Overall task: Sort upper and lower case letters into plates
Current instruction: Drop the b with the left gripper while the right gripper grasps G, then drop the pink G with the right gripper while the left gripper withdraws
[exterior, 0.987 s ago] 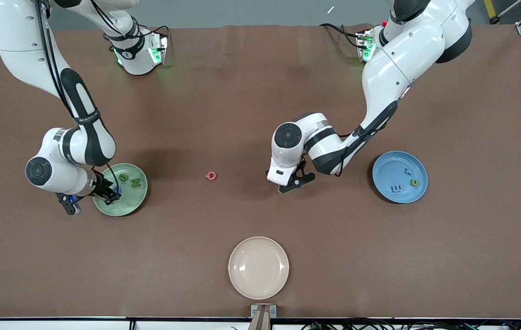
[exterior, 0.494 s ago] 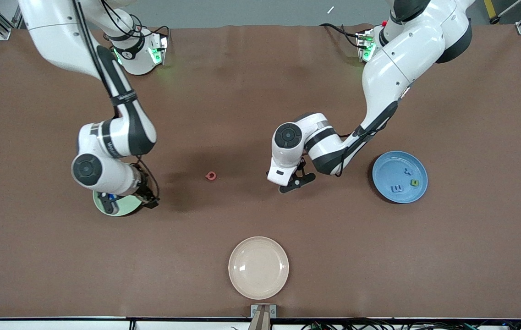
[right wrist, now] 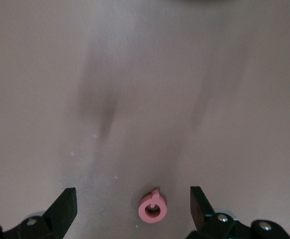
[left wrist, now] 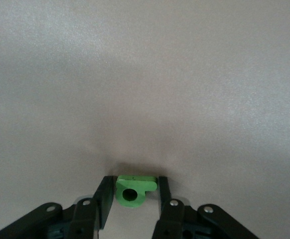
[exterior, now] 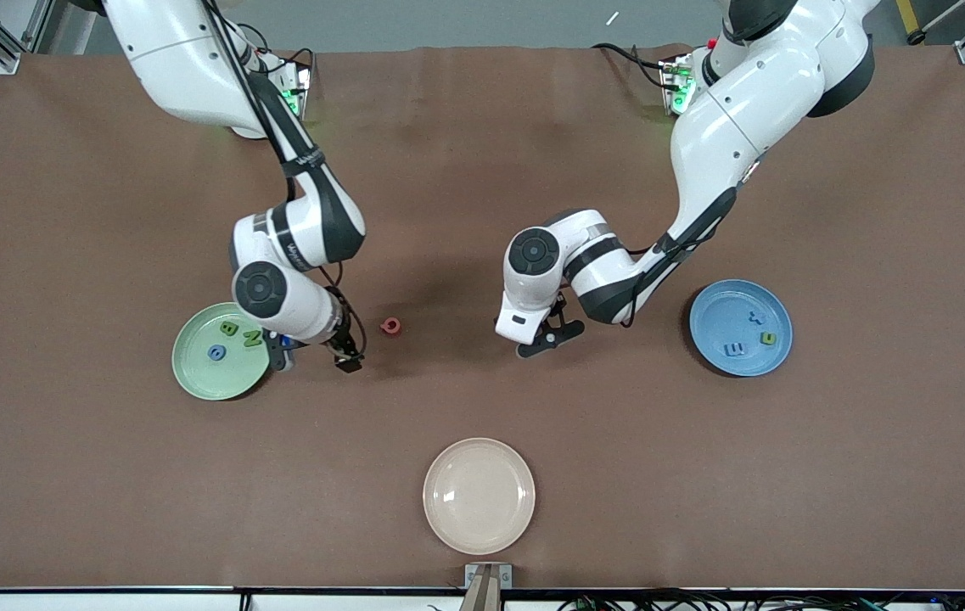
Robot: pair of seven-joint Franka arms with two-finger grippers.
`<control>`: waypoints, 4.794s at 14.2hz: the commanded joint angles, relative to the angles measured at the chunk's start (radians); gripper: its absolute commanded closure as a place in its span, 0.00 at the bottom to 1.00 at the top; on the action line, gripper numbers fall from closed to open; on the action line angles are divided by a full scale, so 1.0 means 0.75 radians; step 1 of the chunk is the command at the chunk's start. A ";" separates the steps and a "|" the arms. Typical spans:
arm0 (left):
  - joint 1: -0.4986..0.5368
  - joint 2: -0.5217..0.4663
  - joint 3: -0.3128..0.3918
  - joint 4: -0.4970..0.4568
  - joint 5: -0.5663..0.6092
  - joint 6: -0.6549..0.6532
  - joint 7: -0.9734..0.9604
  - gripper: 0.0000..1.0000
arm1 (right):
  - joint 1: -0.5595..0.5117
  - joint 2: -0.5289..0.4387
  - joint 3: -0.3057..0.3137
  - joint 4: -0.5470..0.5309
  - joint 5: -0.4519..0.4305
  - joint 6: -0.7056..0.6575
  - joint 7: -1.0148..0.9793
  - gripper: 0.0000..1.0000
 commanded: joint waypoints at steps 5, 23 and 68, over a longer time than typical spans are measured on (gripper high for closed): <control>0.000 -0.014 0.008 0.006 -0.003 0.001 0.012 0.83 | 0.089 0.141 -0.014 -0.002 0.008 0.191 0.117 0.00; 1.192 -0.239 -0.656 -0.586 0.165 -0.177 0.701 0.85 | 0.172 -0.018 -0.056 -0.063 -0.059 0.044 0.213 0.16; 1.494 -0.198 -0.683 -0.675 0.313 -0.155 1.055 0.01 | -0.191 -0.176 -0.059 -0.190 -0.096 0.015 -0.495 1.00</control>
